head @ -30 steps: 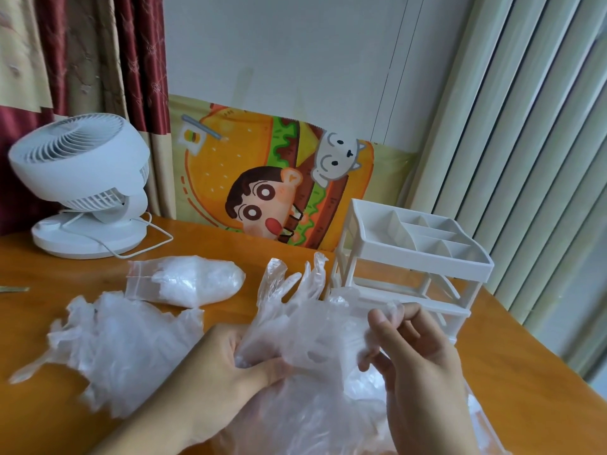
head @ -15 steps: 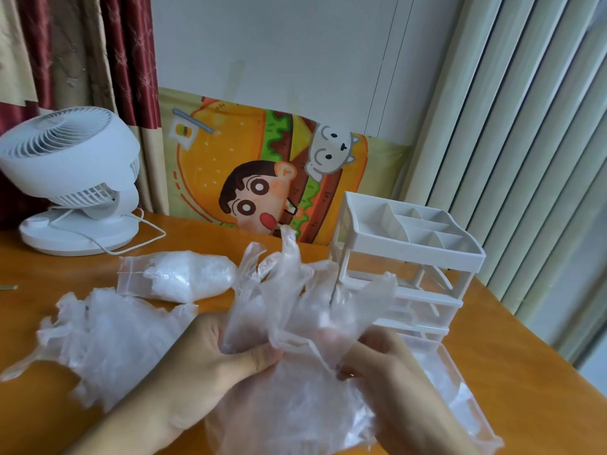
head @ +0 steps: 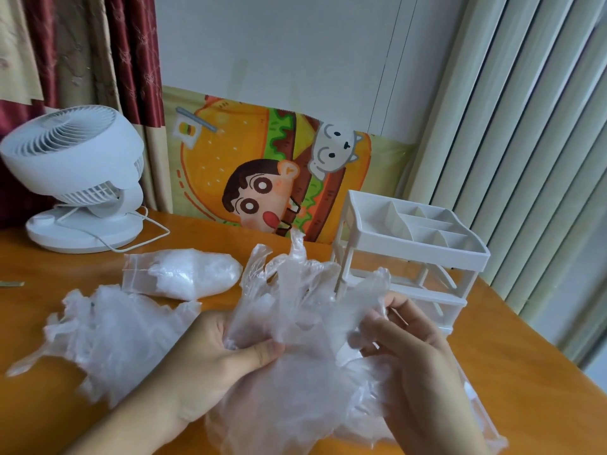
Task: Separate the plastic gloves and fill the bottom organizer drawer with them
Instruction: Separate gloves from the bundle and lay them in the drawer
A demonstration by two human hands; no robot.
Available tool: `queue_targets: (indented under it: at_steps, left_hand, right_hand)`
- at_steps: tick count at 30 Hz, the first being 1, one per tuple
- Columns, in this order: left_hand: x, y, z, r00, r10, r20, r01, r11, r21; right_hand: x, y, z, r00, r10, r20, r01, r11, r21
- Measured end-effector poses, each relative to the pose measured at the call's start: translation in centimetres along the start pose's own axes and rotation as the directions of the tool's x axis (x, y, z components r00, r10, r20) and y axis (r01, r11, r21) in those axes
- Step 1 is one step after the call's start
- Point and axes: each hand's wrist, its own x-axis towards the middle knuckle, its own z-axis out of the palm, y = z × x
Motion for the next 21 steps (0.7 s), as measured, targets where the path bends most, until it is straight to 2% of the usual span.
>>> queue_targets:
  at_steps: [2, 3, 5, 6, 8, 9, 10, 11, 13, 14, 17, 21]
  left_hand:
    - [-0.1, 0.2, 0.0, 0.999, 0.008, -0.034, -0.008, 1.0, 0.0]
    - [-0.2, 0.2, 0.0, 0.998, 0.017, -0.053, -0.017, 1.0, 0.004]
    - [-0.2, 0.3, 0.1, 0.994, 0.042, -0.098, -0.039, 0.999, 0.031]
    - [-0.2, 0.3, 0.2, 0.991, 0.054, -0.12, -0.048, 0.997, 0.054]
    - [-0.2, 0.1, 0.4, 0.986, 0.075, -0.149, -0.061, 0.993, 0.098]
    - [-0.3, 0.1, 0.5, 0.985, 0.082, -0.15, -0.065, 0.991, 0.113]
    - [-0.4, 0.2, 0.6, 0.986, 0.087, -0.143, -0.07, 0.99, 0.121]
    - [-0.5, 0.3, 0.8, 0.987, 0.089, -0.135, -0.072, 0.99, 0.124]
    - [-0.6, 0.3, 0.9, 0.988, 0.096, -0.117, -0.08, 0.987, 0.136]
    - [-0.6, 0.4, 1.0, 0.989, 0.097, -0.112, -0.081, 0.986, 0.143]
    - [-0.6, 0.4, 0.9, 0.991, 0.085, -0.108, -0.067, 0.985, 0.157]
    - [-0.5, 0.3, 0.9, 0.992, 0.074, -0.099, -0.059, 0.987, 0.151]
  right_hand:
    - [0.3, -0.1, -0.2, 1.0, 0.015, -0.004, -0.014, 0.997, 0.071]
    - [0.3, 0.0, -0.2, 1.0, -0.001, -0.019, 0.001, 1.0, 0.013]
    - [0.2, 0.3, -0.5, 0.987, -0.148, -0.064, 0.126, 0.955, -0.267]
    - [0.0, 0.5, -0.5, 0.955, -0.292, -0.048, 0.239, 0.857, -0.456]
    - [-0.6, 0.5, 0.1, 0.855, -0.498, 0.146, 0.429, 0.519, -0.739]
    - [-0.8, 0.7, 0.3, 0.814, -0.527, 0.246, 0.48, 0.372, -0.794]
    - [-0.9, 1.0, 0.5, 0.8, -0.509, 0.318, 0.507, 0.289, -0.812]
    - [-0.9, 1.2, 0.8, 0.806, -0.472, 0.359, 0.516, 0.262, -0.815]
    - [-1.0, 1.7, 1.0, 0.833, -0.415, 0.366, 0.501, 0.286, -0.817]
    - [-1.0, 1.7, 1.0, 0.86, -0.388, 0.332, 0.47, 0.347, -0.812]
    - [-0.7, 0.9, 0.4, 0.929, -0.303, 0.214, 0.361, 0.613, -0.702]
    - [-0.6, 0.4, 0.5, 0.977, -0.19, 0.097, 0.213, 0.881, -0.423]
